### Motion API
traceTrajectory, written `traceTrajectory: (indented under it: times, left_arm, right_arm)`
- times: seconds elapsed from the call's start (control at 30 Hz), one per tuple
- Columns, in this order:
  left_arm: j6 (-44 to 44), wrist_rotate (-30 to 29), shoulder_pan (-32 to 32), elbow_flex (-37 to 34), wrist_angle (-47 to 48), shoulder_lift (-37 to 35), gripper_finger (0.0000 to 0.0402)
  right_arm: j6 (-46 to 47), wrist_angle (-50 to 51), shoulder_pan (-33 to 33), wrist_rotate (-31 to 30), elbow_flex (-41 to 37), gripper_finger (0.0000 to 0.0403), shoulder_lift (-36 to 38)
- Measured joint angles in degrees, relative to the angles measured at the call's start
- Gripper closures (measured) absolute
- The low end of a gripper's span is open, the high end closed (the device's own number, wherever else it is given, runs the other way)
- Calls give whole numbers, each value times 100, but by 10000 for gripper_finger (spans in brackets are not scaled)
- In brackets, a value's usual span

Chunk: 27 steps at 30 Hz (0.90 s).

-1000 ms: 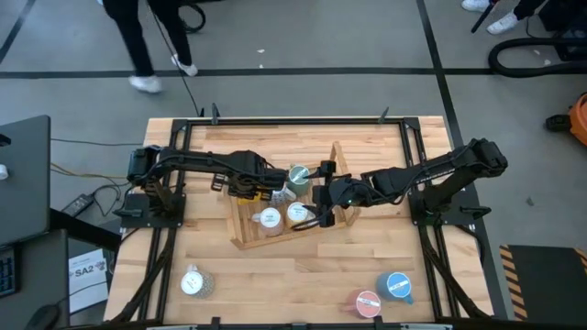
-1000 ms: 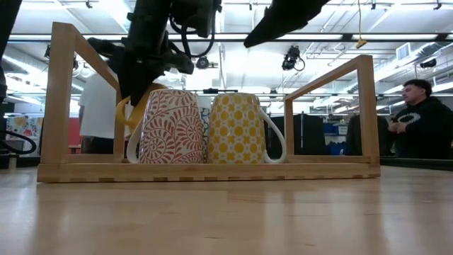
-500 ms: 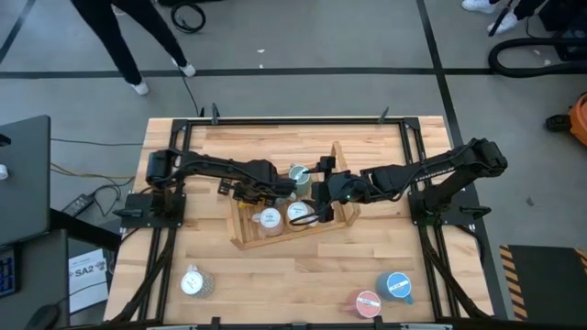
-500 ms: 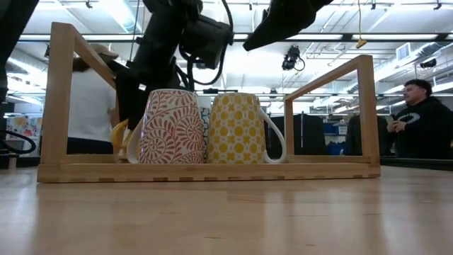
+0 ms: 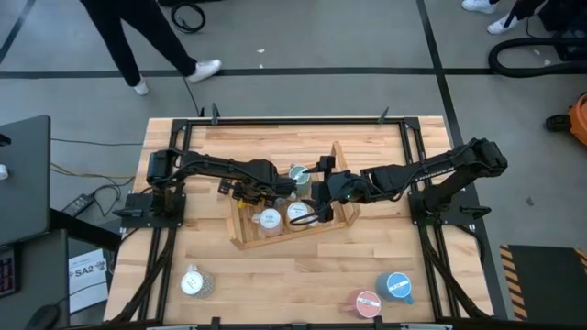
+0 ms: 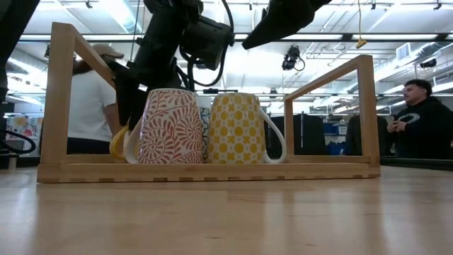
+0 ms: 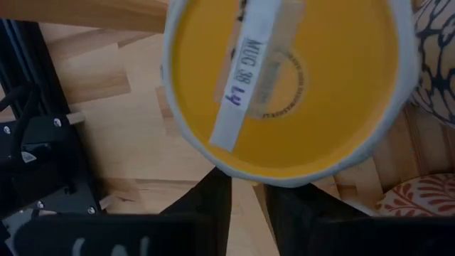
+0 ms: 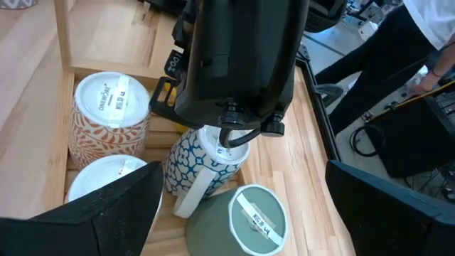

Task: Place coffee mugs
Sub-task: Put the yellow mug on the shelf

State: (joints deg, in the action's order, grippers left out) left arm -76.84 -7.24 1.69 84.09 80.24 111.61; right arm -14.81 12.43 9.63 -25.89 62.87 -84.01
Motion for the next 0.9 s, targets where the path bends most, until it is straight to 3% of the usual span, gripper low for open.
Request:
traceTrajectory:
  times: [0.47,0.9]
  left_arm:
    - [-29,-1,0,22,45,9,243]
    - [69,-84,0,852,696,35,239]
  right_arm:
    - [2,2,0,1,0,6,0]
    - [2,2,2,1,0,6,0]
